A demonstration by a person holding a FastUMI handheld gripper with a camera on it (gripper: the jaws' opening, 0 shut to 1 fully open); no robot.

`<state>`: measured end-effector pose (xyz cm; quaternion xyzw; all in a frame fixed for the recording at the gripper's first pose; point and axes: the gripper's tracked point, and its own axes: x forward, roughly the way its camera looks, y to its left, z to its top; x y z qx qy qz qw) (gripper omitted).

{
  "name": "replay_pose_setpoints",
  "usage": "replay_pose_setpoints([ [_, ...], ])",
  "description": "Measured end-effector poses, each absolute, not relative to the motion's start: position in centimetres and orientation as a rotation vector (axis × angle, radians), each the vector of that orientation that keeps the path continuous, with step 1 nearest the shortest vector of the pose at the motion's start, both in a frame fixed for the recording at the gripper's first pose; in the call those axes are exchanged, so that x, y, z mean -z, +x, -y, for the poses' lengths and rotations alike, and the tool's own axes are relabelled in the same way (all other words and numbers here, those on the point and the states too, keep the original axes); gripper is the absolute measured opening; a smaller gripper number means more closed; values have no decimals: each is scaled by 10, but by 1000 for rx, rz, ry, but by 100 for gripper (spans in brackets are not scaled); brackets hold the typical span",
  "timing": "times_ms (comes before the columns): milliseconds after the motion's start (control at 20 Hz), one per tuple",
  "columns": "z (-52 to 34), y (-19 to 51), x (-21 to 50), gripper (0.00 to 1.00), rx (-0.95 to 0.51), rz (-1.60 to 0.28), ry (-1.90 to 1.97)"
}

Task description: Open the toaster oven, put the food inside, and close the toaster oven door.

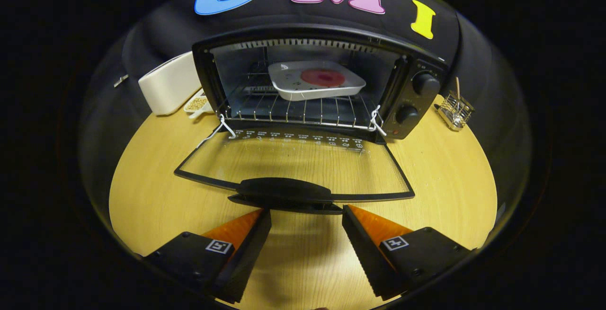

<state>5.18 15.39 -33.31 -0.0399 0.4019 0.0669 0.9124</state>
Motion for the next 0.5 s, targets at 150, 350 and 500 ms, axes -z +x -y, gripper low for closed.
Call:
replay_pose_setpoints([
  [150,-157,56,309,99,-151,-762,-48],
  [350,-161,78,252,99,-166,-612,-32],
  [500,-170,84,198,99,-183,-503,-11],
])
